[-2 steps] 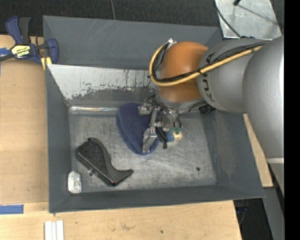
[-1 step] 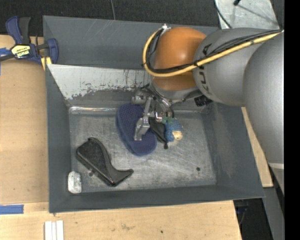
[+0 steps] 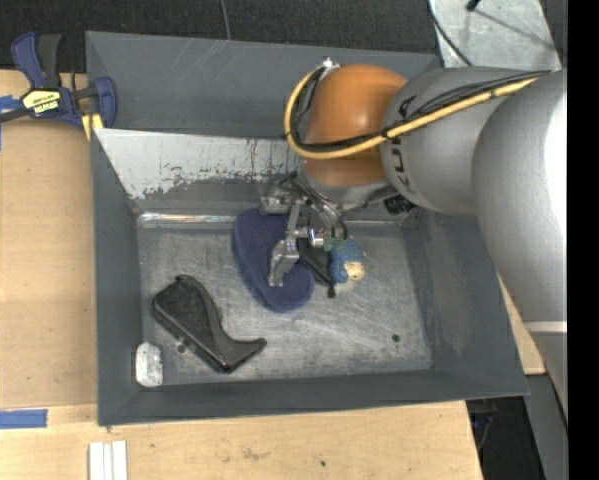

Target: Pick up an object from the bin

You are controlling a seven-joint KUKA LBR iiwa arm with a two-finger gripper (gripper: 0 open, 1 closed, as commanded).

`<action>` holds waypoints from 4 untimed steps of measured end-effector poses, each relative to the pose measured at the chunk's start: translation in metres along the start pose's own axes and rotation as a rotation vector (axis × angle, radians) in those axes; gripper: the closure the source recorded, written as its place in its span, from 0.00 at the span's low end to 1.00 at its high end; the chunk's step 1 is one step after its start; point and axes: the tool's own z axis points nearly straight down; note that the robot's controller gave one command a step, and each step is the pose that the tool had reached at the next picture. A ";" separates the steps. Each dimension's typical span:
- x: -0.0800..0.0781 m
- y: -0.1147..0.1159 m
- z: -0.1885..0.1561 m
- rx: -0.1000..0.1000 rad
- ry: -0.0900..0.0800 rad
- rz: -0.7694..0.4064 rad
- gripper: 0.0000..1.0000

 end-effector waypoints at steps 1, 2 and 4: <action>-0.001 0.000 0.000 -0.001 -0.004 0.001 1.00; 0.004 0.010 -0.157 0.003 -0.008 -0.022 1.00; 0.023 0.038 -0.038 0.005 0.002 0.047 0.00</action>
Offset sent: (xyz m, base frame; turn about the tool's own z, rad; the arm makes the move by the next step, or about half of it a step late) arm 0.0000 0.0000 0.0000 0.0000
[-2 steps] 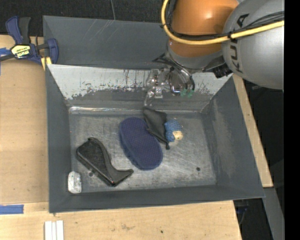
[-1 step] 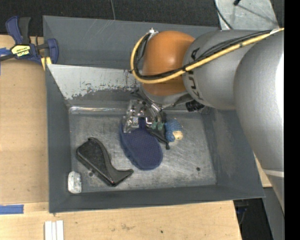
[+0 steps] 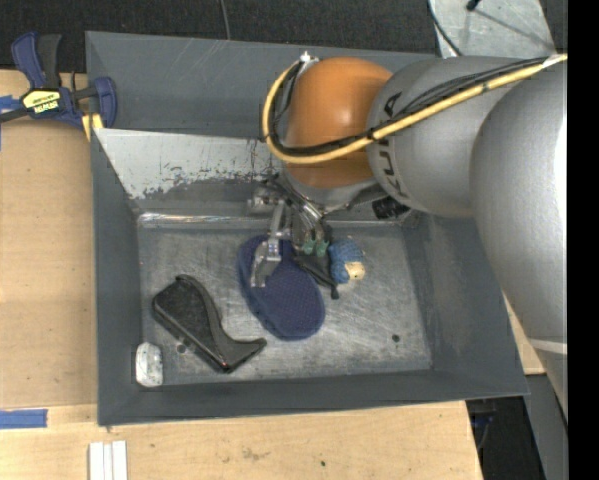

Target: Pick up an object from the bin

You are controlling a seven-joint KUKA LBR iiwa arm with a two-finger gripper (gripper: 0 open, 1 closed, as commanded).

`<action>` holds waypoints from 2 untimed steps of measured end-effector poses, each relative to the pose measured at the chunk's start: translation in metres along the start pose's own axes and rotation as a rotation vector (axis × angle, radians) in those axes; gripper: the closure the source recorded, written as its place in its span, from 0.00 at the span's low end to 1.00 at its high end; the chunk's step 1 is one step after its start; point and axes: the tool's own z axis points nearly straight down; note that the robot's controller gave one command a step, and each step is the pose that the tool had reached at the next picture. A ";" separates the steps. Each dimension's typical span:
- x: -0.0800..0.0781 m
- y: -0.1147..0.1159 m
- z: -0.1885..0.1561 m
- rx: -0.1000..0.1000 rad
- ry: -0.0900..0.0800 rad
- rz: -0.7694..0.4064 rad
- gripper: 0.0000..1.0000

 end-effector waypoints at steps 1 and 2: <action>-0.017 -0.052 0.046 -0.004 -0.007 -0.050 0.00; -0.016 -0.054 0.047 -0.003 0.005 -0.048 1.00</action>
Offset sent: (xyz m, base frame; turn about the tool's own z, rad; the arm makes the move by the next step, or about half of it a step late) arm 0.0107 -0.0641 -0.0602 -0.0470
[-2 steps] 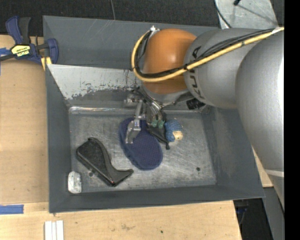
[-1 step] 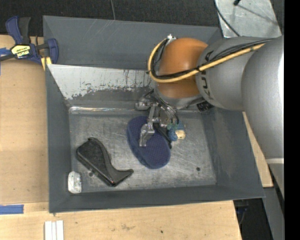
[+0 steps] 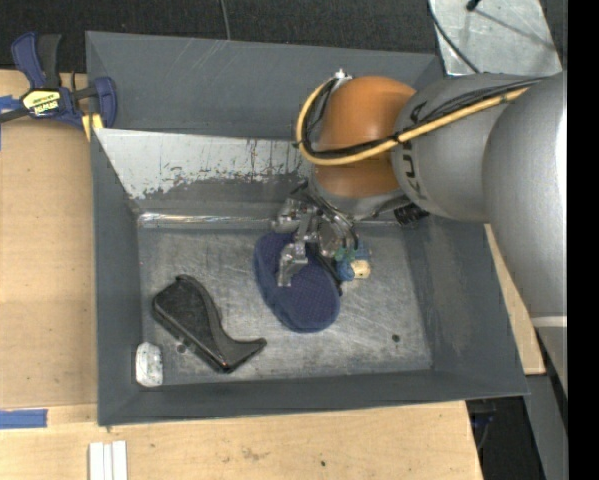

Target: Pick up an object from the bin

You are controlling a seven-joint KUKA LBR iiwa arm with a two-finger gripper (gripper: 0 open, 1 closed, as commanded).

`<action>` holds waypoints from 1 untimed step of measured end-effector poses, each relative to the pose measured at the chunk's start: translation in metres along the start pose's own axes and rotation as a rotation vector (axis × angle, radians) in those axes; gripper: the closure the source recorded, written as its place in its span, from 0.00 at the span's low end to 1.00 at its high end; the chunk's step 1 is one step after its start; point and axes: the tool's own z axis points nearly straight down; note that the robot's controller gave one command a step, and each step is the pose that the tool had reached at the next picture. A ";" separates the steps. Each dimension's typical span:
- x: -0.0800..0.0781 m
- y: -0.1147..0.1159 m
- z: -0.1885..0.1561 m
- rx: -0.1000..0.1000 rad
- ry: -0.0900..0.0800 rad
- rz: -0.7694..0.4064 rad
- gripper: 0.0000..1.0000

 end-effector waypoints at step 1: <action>-0.001 -0.008 -0.146 0.003 -0.014 0.025 1.00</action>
Offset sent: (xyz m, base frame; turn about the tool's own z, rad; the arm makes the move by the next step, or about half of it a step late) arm -0.0021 -0.0086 0.1402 0.0271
